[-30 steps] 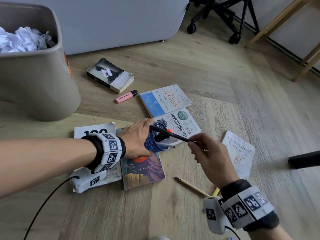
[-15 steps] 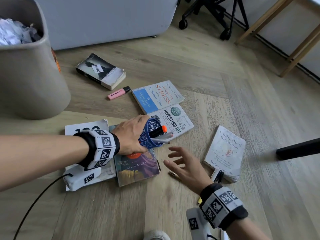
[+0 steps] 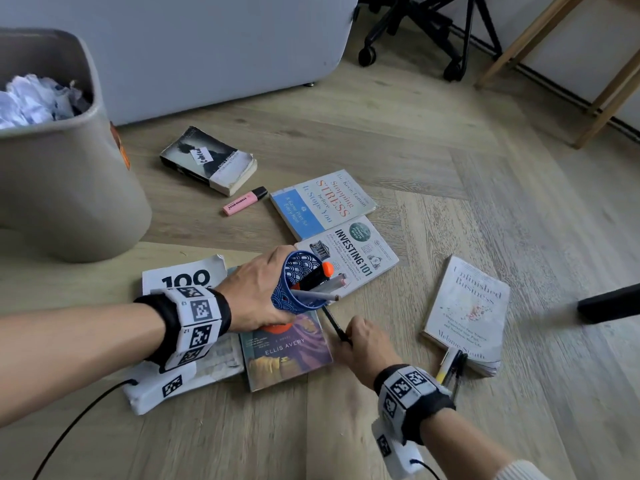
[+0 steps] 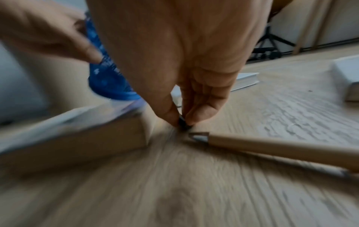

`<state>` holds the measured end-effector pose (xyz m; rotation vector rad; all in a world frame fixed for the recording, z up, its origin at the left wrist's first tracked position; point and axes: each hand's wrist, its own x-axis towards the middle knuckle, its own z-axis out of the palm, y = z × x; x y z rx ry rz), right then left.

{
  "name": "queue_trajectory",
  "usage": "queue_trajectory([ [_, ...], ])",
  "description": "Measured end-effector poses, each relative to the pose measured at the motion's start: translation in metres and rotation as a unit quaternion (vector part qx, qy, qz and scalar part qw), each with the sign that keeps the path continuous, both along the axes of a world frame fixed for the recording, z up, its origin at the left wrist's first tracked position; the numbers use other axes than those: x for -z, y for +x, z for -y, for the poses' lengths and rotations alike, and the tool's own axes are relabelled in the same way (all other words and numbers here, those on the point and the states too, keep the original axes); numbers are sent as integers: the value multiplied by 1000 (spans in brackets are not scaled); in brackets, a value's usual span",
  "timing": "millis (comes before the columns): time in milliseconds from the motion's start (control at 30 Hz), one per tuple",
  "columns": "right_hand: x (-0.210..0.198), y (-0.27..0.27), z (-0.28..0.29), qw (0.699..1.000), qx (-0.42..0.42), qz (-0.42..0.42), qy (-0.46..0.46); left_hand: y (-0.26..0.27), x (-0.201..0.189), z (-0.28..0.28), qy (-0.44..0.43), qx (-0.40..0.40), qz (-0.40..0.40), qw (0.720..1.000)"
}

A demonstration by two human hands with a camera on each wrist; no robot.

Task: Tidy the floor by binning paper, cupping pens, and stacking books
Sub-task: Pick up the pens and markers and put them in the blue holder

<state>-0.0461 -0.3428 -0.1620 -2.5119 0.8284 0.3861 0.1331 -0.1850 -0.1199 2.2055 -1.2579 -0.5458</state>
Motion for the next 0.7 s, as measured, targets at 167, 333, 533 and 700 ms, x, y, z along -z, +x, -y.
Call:
queue_trajectory([
  [167,-15,-28,37,997,52,-42,48,5,1,3,7,-3,-10,1000],
  [333,-7,-39,26,999,-14,-27,-20,-1,-2,12,15,10,4,1000],
  [533,5,-29,6,988,-132,12,-81,-6,-1,8,6,20,14,1000],
  [700,-14,-52,33,994,58,86,-38,-6,-2,6,7,20,4,1000],
])
